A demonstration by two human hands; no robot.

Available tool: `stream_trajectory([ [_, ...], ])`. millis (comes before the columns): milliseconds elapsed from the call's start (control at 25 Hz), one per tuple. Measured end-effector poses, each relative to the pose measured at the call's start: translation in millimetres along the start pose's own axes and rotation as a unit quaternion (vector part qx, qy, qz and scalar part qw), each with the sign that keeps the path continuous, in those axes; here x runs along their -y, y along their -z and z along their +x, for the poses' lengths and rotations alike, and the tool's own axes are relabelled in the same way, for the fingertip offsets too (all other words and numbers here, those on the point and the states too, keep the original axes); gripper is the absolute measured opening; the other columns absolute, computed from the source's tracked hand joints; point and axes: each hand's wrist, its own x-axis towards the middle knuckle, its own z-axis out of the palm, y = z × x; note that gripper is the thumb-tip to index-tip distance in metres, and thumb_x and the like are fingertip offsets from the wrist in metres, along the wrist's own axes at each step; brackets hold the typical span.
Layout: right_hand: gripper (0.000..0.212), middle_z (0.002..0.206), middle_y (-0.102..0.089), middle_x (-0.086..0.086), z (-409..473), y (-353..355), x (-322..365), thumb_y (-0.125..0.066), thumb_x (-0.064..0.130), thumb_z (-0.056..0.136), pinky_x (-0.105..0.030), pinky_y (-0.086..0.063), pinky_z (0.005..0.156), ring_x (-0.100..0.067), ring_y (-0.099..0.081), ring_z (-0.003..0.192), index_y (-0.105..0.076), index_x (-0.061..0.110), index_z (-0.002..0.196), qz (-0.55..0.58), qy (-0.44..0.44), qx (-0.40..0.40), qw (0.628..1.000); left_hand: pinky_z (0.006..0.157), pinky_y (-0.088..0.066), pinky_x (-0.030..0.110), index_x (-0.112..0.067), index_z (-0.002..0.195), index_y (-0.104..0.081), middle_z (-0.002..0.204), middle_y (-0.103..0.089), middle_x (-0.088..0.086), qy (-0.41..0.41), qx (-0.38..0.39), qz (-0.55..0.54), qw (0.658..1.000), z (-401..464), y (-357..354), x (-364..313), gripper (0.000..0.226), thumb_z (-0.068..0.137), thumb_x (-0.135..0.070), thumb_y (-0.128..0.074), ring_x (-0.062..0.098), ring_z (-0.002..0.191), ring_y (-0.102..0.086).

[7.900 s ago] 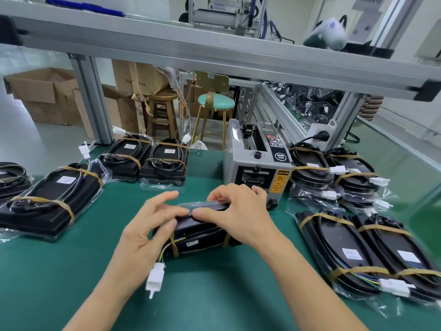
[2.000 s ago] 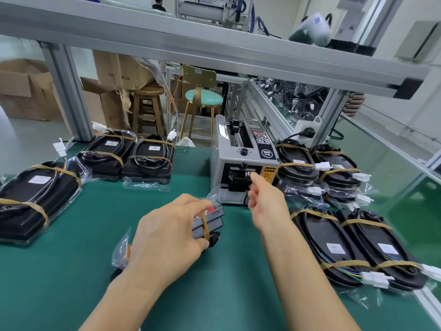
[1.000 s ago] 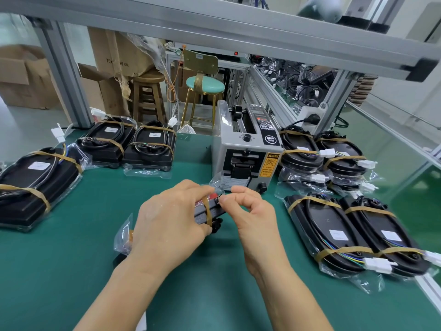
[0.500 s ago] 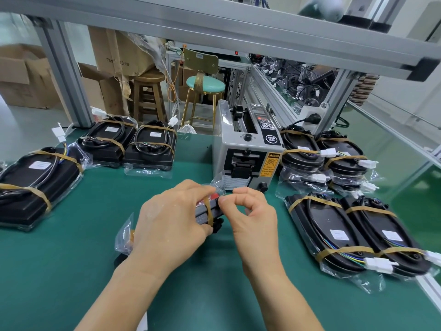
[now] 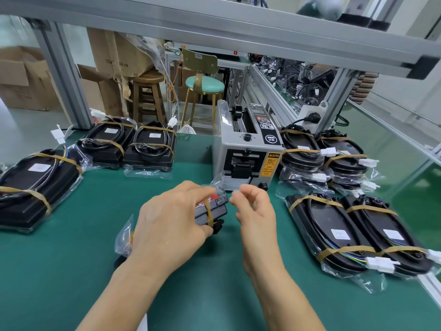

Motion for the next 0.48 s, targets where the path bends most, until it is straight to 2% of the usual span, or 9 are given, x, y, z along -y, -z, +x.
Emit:
stream_trajectory([
  [160, 0.010, 0.081, -0.063, 0.010, 5, -4, 1, -0.068, 0.015, 0.086, -0.013, -0.045, 0.068, 0.001, -0.057, 0.072, -0.063, 0.023, 0.089, 0.000, -0.013, 0.043, 0.999, 0.063, -0.031, 0.009, -0.050, 0.105, -0.061, 0.101, -0.062, -0.024, -0.008, -0.001, -0.002, 1.000, 1, 0, 0, 0.057, 0.057, -0.028, -0.081, 0.010, 0.085, -0.058],
  [240, 0.008, 0.081, -0.062, 0.010, 6, -4, -1, -0.067, 0.015, 0.088, -0.014, -0.044, 0.067, -0.002, -0.056, 0.075, -0.063, 0.022, 0.089, 0.031, -0.042, 0.063, 0.997, 0.062, -0.034, 0.014, -0.049, 0.106, -0.062, 0.102, -0.063, -0.024, -0.007, -0.005, -0.006, 1.000, 2, 1, 0, 0.057, 0.057, -0.029, -0.082, 0.010, 0.088, -0.059],
  [280, 0.011, 0.083, -0.062, 0.010, 6, -3, -1, -0.069, 0.017, 0.086, -0.013, -0.044, 0.067, -0.001, -0.056, 0.075, -0.063, 0.022, 0.092, 0.026, -0.043, 0.078, 0.996, 0.063, -0.036, 0.019, -0.049, 0.106, -0.063, 0.103, -0.063, -0.024, -0.006, -0.007, -0.006, 1.000, 3, 2, -1, 0.057, 0.057, -0.029, -0.083, 0.011, 0.090, -0.059],
  [360, 0.030, 0.088, -0.061, 0.007, 9, 3, -2, -0.079, 0.021, 0.077, -0.011, -0.045, 0.067, 0.003, -0.058, 0.074, -0.061, 0.021, 0.102, -0.009, -0.039, 0.105, 0.994, 0.069, -0.039, 0.023, -0.047, 0.108, -0.064, 0.105, -0.063, -0.024, -0.012, -0.004, -0.003, 1.000, 3, 2, -4, 0.057, 0.057, -0.028, -0.083, 0.011, 0.093, -0.060],
  [400, 0.036, 0.091, -0.061, 0.005, 11, 8, -1, -0.082, 0.023, 0.074, -0.013, -0.047, 0.071, 0.003, -0.060, 0.078, -0.061, 0.021, 0.104, -0.009, -0.053, 0.113, 0.992, 0.071, -0.040, 0.024, -0.046, 0.107, -0.066, 0.104, -0.063, -0.024, -0.021, 0.000, -0.008, 1.000, 3, 2, -3, 0.057, 0.056, -0.027, -0.084, 0.011, 0.093, -0.060],
  [480, 0.033, 0.099, -0.063, 0.005, 17, 20, 4, -0.077, 0.029, 0.076, -0.024, -0.046, 0.086, -0.008, -0.061, 0.098, -0.060, 0.025, 0.103, 0.029, -0.080, 0.121, 0.989, 0.077, -0.046, 0.025, -0.043, 0.103, -0.069, 0.101, -0.066, -0.025, -0.026, -0.006, -0.072, 0.997, 3, 10, 4, 0.058, 0.049, -0.029, -0.085, 0.008, 0.092, -0.063],
])
